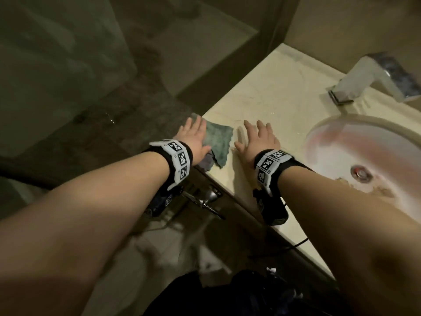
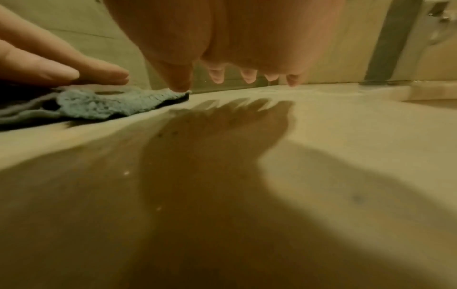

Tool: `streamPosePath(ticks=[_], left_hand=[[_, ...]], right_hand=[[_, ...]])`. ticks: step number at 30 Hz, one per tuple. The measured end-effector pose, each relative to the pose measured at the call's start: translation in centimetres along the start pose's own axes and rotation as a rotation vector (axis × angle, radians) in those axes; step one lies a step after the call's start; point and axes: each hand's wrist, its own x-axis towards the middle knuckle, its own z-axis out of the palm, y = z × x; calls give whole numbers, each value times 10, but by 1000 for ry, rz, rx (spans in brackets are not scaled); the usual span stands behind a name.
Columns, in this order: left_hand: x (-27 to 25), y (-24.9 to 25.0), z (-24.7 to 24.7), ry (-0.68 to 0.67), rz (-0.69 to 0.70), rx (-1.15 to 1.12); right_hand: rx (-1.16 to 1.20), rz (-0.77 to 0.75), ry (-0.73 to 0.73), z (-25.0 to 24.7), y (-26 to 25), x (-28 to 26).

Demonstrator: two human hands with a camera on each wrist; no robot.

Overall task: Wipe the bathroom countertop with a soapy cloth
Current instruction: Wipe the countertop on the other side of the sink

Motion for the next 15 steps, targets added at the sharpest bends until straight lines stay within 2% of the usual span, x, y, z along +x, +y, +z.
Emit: streamPosePath(ticks=[4, 9, 12, 15], left_hand=[[9, -3, 18, -68, 96, 159], [11, -7, 27, -57, 166, 314], [6, -3, 28, -71, 243, 372], [-1, 6, 34, -74, 277, 414]], right_hand=[[-13, 66, -60, 14, 7, 3], [-159, -47, -140, 9, 29, 11], [-201, -60, -179, 5, 31, 10], [-248, -59, -157, 8, 26, 8]])
